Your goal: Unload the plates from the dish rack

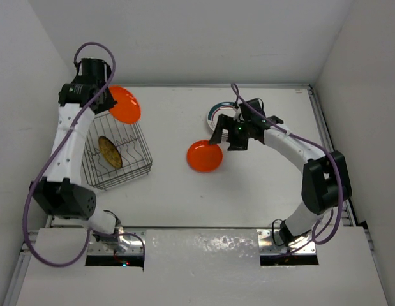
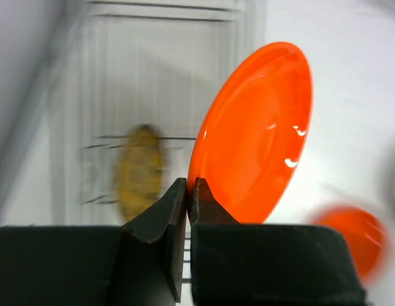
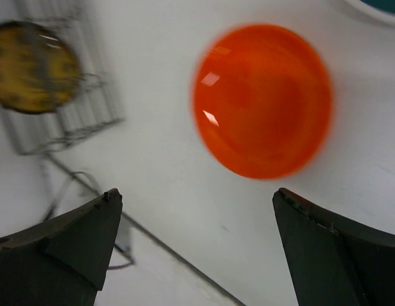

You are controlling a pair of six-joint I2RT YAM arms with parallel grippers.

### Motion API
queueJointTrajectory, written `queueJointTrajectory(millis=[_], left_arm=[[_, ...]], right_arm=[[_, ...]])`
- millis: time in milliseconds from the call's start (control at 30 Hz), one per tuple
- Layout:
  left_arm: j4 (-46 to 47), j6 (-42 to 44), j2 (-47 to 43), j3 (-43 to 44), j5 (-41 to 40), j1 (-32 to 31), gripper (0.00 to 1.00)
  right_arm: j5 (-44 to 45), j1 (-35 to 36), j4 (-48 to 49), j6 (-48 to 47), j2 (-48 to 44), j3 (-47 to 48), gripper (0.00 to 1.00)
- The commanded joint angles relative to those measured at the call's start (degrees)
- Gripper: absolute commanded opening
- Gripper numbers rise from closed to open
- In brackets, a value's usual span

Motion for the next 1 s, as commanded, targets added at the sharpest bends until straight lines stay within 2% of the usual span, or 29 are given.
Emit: queueJointTrajectory(millis=[0,33,100,133,200,367,567,667,700,733,767,833,867,900,933,967], left_arm=[[17.85,-2.14,-6.78,-6.83,31.27,-0.66,0.0],[19.79,-3.55,-6.88,-8.5,35.8,-0.66,0.0],[26.47,-8.38,-6.7,-14.13,44.59,-0.66,0.0],[31.02,-10.05,-6.44,-18.15,50.99,-0.75,0.0],[34.83,-13.93,-6.35,-21.6,55.34,-1.18,0.0],[34.5,-13.76,-5.12,-24.08,58.61,-2.5,0.0],[37.91,-15.16,-4.86,-27.32,63.79,-2.59,0.0],[39.15,-15.52,-4.25,-29.08,64.59,-2.94,0.0],[38.63,-15.26,-4.07,-29.35,64.5,-3.12,0.0],[37.93,-14.38,-3.72,-29.44,64.15,-3.12,0.02],[37.05,-13.76,-3.1,-29.26,62.49,-3.29,0.14],[30.32,-10.62,-2.57,-27.08,57.33,-3.29,0.55],[26.36,-9.46,-2.05,-25.15,46.24,-3.38,0.97],[19.01,-8.58,-2.13,-21.13,40.65,-3.38,1.0],[16.24,-7.53,-2.31,-19.44,35.29,-3.38,1.0],[13.95,-7.26,-3.18,-17.77,25.4,-3.38,1.0]], right_arm=[[-14.97,0.12,24.92,13.09,-1.11,1.42,0.99],[-14.99,0.12,27.68,17.12,-1.03,2.38,0.99],[-14.38,0.3,31.65,19.43,-0.5,4.14,0.99],[-13.15,0.21,31.75,19.53,-0.07,6.58,0.99],[-11.48,0.39,28.44,18.13,1.87,9.58,0.99],[-9.54,0.39,27.0,16.19,5.38,13.29,0.92],[-9.1,1.35,25.35,15.23,8.28,13.9,0.76],[-9.27,1.97,24.98,14.52,9.34,14.52,0.56],[-9.36,2.06,25.25,14.69,9.26,14.52,0.27],[-9.28,2.23,25.51,14.78,9.08,14.52,0.1],[-8.84,2.23,25.34,14.87,8.82,14.6,0.0],[-8.05,1.88,24.03,13.82,8.03,14.78,0.0],[-7.09,1.71,20.8,13.03,7.59,14.87,0.0],[-2.81,1.45,18.16,11.2,7.15,14.78,0.0],[-0.51,0.66,15.26,10.66,6.45,14.52,0.0],[0.99,0.13,11.49,10.39,6.36,13.3,0.0]])
